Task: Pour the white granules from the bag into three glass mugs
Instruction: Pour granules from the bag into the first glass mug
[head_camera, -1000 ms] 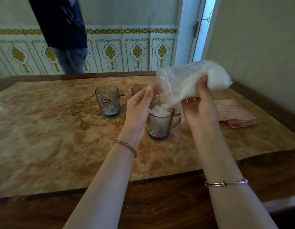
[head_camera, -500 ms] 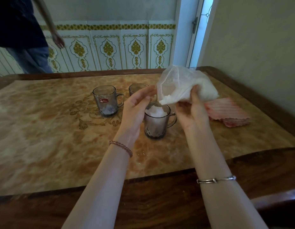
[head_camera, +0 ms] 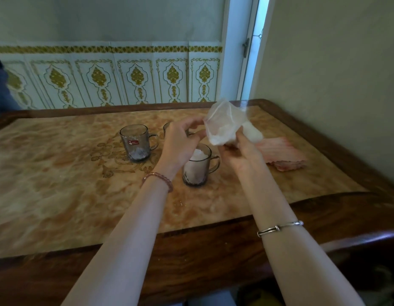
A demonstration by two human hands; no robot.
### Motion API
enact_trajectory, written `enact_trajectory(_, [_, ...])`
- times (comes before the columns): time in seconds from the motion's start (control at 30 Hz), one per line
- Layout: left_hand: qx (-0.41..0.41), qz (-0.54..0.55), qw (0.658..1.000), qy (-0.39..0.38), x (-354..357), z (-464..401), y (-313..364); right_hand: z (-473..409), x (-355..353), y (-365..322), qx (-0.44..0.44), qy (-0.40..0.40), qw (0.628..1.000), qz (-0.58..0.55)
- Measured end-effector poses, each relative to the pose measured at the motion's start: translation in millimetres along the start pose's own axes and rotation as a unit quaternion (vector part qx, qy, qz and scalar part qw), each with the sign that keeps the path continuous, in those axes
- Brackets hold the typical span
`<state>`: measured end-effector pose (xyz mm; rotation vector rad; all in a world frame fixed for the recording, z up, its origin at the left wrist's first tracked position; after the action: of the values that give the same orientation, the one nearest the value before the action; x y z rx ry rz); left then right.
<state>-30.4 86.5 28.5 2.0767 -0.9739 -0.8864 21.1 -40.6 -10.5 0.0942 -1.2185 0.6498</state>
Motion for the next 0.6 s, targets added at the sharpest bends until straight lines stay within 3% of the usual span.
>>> enact_trajectory(0.17, [0.006, -0.054, 0.999, 0.005, 12, -3, 19, 17, -8, -11, 0.026, 0.004, 1.000, -0.002])
enact_trajectory(0.4, [-0.028, -0.048, 0.998, 0.001, 42, -1, 28, 22, -41, -32, 0.091, 0.062, 0.982, 0.151])
enact_trajectory(0.6, [-0.053, -0.081, 0.995, -0.003, 58, 7, 30, 32, -70, -43, 0.176, 0.062, 0.953, 0.240])
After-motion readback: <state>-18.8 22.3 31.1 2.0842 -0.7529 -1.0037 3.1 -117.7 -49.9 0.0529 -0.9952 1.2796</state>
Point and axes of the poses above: each hand's wrist, its own z-axis away from the middle knuckle, its own x-axis out of the palm, y = z × x, the point moved 5 cm from there along -z, towards the middle knuckle, and after that the axes turned 4 degrees about x, right-handed, at the moved point
